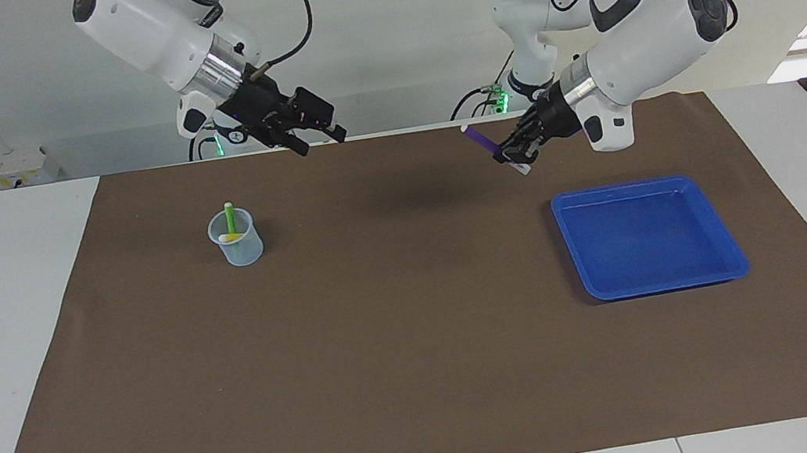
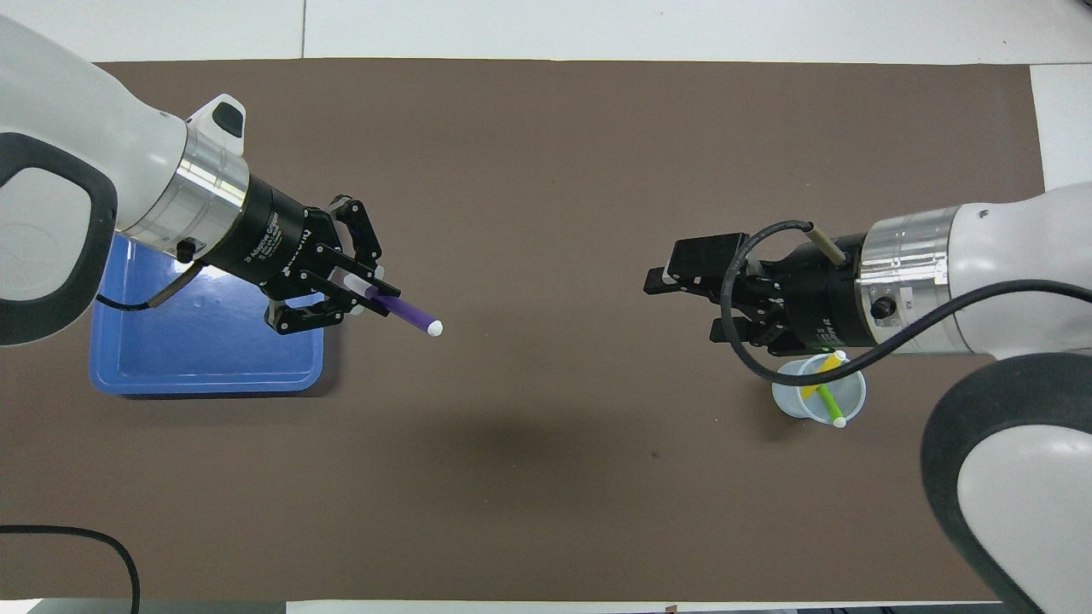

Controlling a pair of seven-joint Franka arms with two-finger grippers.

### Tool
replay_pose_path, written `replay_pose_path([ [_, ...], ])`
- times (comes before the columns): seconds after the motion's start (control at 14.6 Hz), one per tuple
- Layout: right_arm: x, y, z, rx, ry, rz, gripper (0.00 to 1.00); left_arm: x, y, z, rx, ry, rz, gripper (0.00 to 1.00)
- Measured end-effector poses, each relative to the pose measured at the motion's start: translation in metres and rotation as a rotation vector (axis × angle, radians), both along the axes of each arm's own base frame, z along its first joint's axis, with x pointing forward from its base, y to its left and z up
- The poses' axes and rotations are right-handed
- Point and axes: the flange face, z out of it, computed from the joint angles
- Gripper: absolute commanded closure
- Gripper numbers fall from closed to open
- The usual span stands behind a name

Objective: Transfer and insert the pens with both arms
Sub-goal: 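Carry the purple pen to center while the right gripper reaches it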

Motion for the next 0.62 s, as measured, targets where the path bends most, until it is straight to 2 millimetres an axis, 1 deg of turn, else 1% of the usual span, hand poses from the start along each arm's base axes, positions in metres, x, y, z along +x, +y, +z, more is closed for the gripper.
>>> replay_pose_path([
  [0.21, -0.006, 0.024, 0.005, 0.009, 0.011, -0.038, 0.00, -0.001, -0.020, 0.001, -0.030, 0.079, 0.152, 1.00],
  [0.41, -0.018, 0.057, 0.012, 0.022, -0.006, -0.033, 0.00, -0.007, -0.039, -0.003, -0.059, 0.120, 0.228, 1.00],
  [0.62, -0.020, 0.085, 0.019, 0.070, -0.051, -0.158, 0.00, -0.017, -0.040, -0.014, -0.126, 0.173, 0.286, 1.00],
])
